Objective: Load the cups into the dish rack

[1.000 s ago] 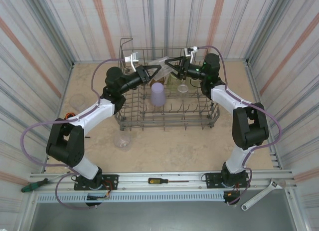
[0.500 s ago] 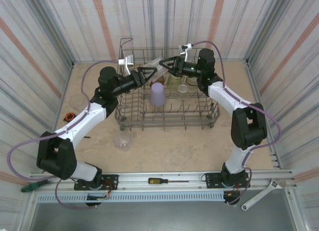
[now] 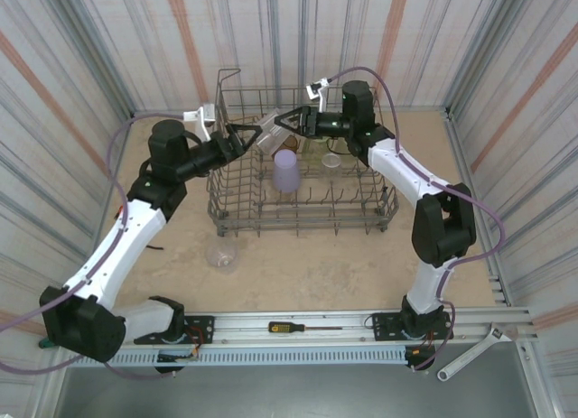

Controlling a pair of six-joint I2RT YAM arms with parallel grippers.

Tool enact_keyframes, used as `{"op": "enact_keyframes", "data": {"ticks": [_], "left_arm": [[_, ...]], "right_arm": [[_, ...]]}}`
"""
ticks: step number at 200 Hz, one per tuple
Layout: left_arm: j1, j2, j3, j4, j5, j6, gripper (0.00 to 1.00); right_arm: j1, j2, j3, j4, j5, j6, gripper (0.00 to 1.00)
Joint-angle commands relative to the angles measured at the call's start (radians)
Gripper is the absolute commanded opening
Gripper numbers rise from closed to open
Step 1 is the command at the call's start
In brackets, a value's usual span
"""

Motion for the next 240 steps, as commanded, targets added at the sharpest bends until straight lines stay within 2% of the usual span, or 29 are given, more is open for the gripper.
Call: {"op": "enact_keyframes", "data": {"ticks": [1,65,113,177,240], "left_arm": [[0.007,-0.063,0.076,-0.220,-0.105,0.120,0.99],[0.128,-0.167,0.073,-0.382,-0.153,0.150,0.99],[0.243,-0.198,0.043,-0.437,-0.106,0.152,0.99],[0.280,-0.203,0.012,-0.439,-0.083,0.153,0.99],[0.297,-0.194,0.012,-0.446,-0.075,0.161,0.99]], "right_arm": [[0.019,0.016,0.048,-0.128,0.043,-0.158,0.53],[0.097,0.027,0.083,-0.310,0.183,-0.426,0.52],[0.175,0.011,0.086,-0.344,0.290,-0.579,0.52],[0.248,0.012,0.036,-0.295,0.306,-0.722,0.53],[0.287,0.036,-0.015,-0.248,0.319,-0.771,0.53]]}}
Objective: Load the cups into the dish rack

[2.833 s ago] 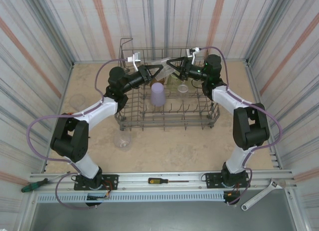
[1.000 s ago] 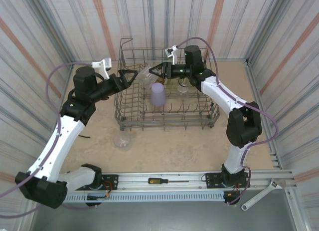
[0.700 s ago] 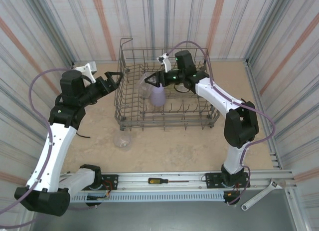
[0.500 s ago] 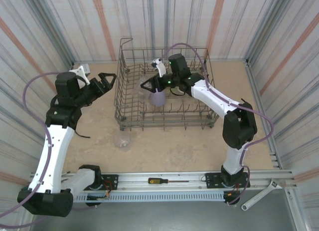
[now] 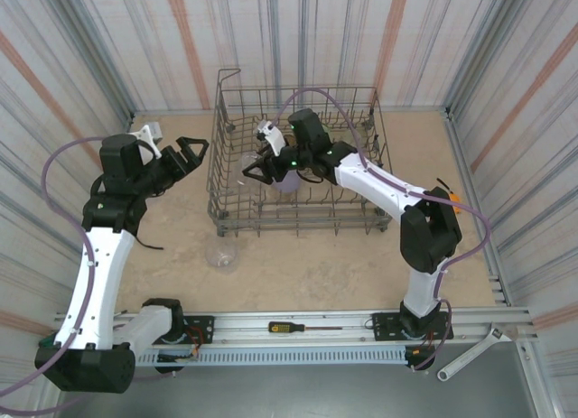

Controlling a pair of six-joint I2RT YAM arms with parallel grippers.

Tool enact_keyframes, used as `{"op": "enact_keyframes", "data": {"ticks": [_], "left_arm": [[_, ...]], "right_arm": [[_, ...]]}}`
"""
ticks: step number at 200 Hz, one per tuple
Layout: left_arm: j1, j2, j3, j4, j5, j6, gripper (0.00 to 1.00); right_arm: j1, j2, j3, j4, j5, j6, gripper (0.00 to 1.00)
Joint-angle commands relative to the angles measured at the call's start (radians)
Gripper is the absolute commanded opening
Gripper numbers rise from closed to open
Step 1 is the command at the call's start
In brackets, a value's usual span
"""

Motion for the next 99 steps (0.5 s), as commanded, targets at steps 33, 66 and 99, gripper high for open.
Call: {"op": "enact_keyframes", "data": {"ticks": [33,66,99], "left_arm": [[0.024,-0.001,-0.006,-0.006,0.026,0.028,0.99],[0.035,0.014,0.007,-0.001,0.037,0.023,0.99],[0.036,0.050,0.057,-0.025,0.059,0.039,0.99]], "right_arm": [[0.034,0.018,-0.035,0.073,0.015,-0.077,0.53],[0.036,0.027,-0.046,0.107,0.004,-0.071,0.52],[0.062,0.043,-0.059,0.125,0.033,-0.092,0.53]]}}
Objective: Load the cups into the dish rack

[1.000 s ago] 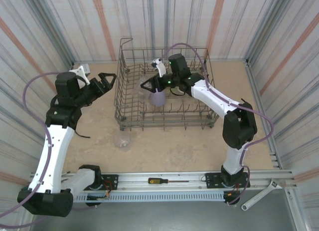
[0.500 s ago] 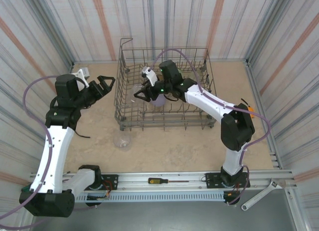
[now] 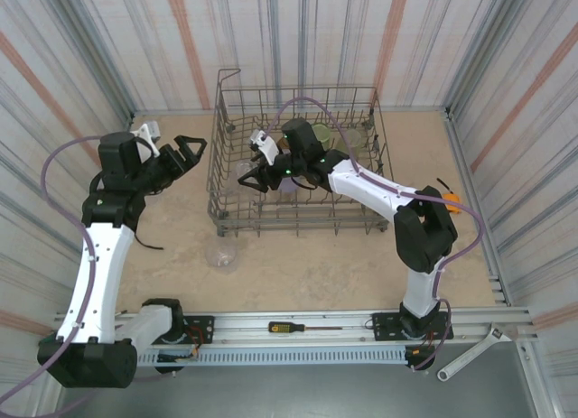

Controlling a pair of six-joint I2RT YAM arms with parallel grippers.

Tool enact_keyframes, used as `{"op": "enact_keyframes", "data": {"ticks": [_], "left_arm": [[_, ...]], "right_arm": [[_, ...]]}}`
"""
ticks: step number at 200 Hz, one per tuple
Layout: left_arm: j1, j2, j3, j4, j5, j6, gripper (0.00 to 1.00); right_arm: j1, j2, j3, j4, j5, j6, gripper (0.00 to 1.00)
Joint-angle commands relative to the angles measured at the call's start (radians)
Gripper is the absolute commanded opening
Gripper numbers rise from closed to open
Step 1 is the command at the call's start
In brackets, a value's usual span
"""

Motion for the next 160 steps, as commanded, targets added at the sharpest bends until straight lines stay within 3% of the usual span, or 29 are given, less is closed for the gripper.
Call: {"op": "enact_keyframes", "data": {"ticks": [1,160], "left_arm": [[0.010,0.016,0.045,-0.018,0.033,0.030,0.99],[0.013,-0.005,0.028,-0.027,0.018,0.032,0.99]], "right_arm": [[0.025,0.023,-0.012,0.048,0.016,-0.041,0.53],[0.122,0.049,-0.065,0.050,0.106,-0.134,0.51]]}}
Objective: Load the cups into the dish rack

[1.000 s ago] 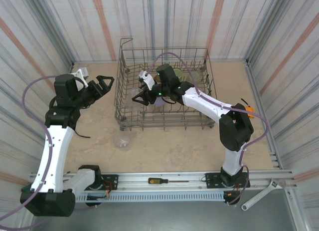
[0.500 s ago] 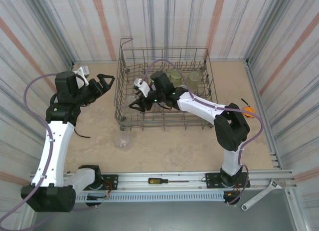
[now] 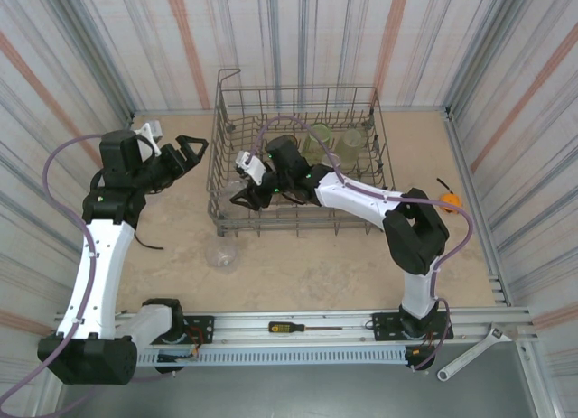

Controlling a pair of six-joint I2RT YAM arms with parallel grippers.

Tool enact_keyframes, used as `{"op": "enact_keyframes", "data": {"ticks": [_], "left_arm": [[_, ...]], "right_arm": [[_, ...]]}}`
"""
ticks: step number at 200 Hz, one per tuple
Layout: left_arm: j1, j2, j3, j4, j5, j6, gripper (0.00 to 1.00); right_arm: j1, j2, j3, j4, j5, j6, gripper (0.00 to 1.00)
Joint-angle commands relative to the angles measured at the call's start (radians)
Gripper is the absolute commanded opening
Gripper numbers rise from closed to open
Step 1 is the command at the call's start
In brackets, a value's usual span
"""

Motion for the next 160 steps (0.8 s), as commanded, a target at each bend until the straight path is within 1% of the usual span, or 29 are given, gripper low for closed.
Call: {"op": "enact_keyframes", "data": {"ticks": [1,48,69,115,145,160], "left_arm": [[0.013,-0.017,0.017,-0.008,0.007,0.022,0.99],[0.013,-0.017,0.017,-0.014,0.008,0.028,0.99],[0.014,-0.015,0.018,-0.017,0.008,0.031,0.99],[0.015,-0.020,0.016,-0.021,0.008,0.036,0.99],[0.016,-0.021,0.015,-0.030,0.008,0.040,0.99],[0.017,-0.025,0.013,-0.029,0.008,0.040,0.99]], "right_arm": [[0.019,0.021,-0.011,0.019,0.005,-0.030,0.51],[0.034,0.048,0.003,0.002,0.035,-0.056,0.50],[0.047,0.061,0.021,-0.042,0.064,-0.088,0.50],[0.078,0.087,0.048,-0.112,0.152,-0.146,0.49],[0.104,0.109,0.085,-0.177,0.257,-0.199,0.48],[0.108,0.115,0.096,-0.196,0.279,-0.213,0.48]]}}
